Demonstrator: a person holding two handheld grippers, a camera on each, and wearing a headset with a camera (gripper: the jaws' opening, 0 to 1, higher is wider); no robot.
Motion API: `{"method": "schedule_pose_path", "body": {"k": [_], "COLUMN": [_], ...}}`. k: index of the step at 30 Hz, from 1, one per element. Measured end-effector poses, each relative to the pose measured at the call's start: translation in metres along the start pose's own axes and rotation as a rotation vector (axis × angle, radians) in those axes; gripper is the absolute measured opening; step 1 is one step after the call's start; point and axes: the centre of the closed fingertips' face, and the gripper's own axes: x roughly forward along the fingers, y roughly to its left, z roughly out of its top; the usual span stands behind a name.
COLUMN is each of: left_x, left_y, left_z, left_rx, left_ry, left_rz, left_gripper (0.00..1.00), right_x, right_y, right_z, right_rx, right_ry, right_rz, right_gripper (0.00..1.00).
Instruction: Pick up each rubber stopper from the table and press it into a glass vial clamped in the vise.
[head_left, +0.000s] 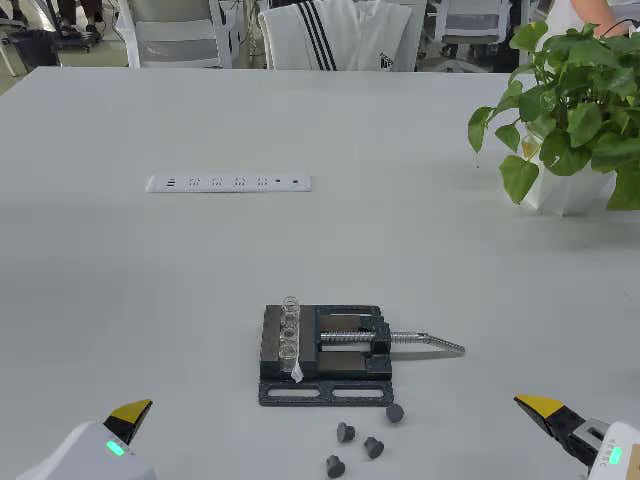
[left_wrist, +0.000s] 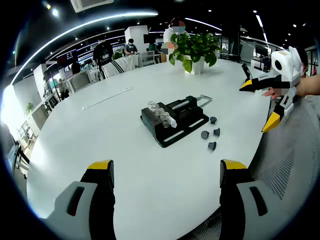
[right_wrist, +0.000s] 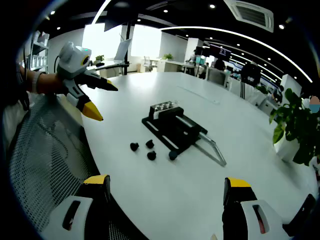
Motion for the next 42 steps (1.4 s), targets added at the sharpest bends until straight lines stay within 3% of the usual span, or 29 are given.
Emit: {"method": "schedule_pose_path", "body": {"k": [20,25,32,38,42], "left_x": [-0.001,-0.002,-0.002,-0.005,-0.004], "left_y": [-0.001,-0.003,-0.003,0.004,0.004], "left_z": [0.003,0.009,0.016,0.028,0.027], "left_rx": [-0.006,0.001,-0.016,-0.005,0.01], "left_ry": [-0.006,-0.018,-0.04,-0.069,-0.069], "left_rz": [0.0,-0.003,-0.022,-0.035,-0.062], "left_gripper": [0.86,0.86,0.88,0.92,0.94], "right_x": [-0.002,-0.004,-0.004,-0.004,-0.001], "right_y": [-0.005,-0.01,-0.01,-0.02,-0.027], "right_z": [0.002,0.002,0.0,0.005,0.012], "right_rx": [0.028,0.038,0.047,0.005,-0.025], "right_ry": [-0.006,-0.015,0.0,0.012,0.024], "right_rz": [-0.026,-0.04,-0.023,-0.015,0.014], "right_gripper": [0.93,0.93,0.94,0.93,0.89]}}
